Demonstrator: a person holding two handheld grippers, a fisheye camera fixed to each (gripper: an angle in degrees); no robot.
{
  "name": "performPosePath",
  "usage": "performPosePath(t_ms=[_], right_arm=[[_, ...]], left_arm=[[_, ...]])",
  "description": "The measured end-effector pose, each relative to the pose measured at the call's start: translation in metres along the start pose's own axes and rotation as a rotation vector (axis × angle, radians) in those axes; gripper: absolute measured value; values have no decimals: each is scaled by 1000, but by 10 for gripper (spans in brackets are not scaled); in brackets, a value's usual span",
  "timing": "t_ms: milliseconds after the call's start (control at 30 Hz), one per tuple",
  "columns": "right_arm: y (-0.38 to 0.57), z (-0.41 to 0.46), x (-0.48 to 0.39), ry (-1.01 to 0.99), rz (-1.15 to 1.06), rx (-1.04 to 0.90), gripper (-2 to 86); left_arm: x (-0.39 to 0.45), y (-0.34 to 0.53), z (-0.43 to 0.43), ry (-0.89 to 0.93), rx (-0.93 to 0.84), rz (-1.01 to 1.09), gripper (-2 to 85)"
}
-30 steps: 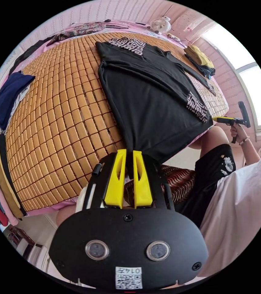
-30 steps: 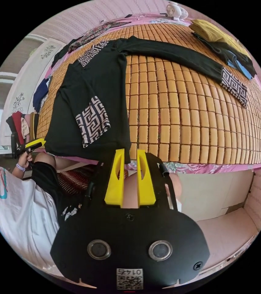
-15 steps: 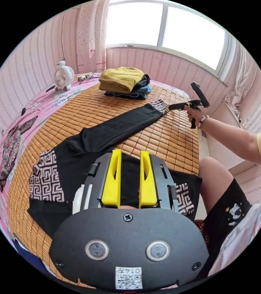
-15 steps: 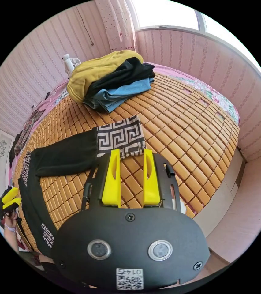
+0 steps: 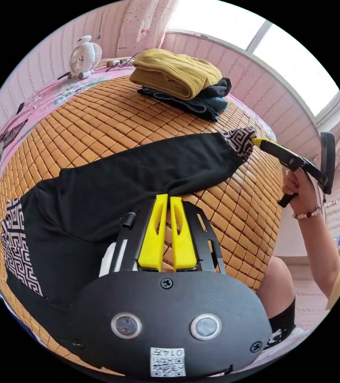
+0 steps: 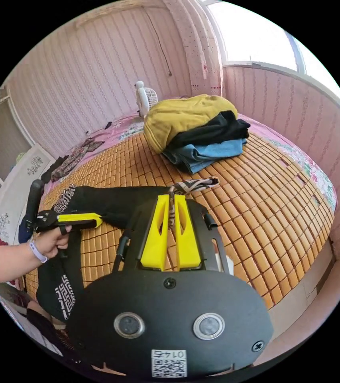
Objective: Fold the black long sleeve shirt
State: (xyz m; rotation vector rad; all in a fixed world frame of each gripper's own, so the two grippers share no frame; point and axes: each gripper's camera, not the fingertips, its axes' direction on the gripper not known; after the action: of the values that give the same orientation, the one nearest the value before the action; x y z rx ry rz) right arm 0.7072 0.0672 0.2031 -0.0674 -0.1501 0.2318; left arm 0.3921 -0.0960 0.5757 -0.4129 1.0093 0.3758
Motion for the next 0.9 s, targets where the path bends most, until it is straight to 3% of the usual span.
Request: performPosePath(t_ms=[233, 333, 467, 600, 700, 900], right_arm=[[-63, -75, -153, -555, -409, 298, 18], [-66, -88, -229, -785, -573, 278, 24], [-12, -56, -315, -1002, -744, 67, 47], [93, 17, -353, -846, -824, -345, 76], [149, 41, -355, -782, -806, -515, 78], [183, 62, -385, -613, -756, -578, 77]], left_arm=[[-40, 35, -84, 116, 328, -140, 0], [-66, 74, -141, 200, 522, -214, 27], [-88, 171, -183, 206, 527, -238, 59], [-88, 313, -200, 248, 331, -315, 56], [-87, 390, -213, 254, 225, -436, 54], [-105, 431, -237, 98, 241, -567, 66]])
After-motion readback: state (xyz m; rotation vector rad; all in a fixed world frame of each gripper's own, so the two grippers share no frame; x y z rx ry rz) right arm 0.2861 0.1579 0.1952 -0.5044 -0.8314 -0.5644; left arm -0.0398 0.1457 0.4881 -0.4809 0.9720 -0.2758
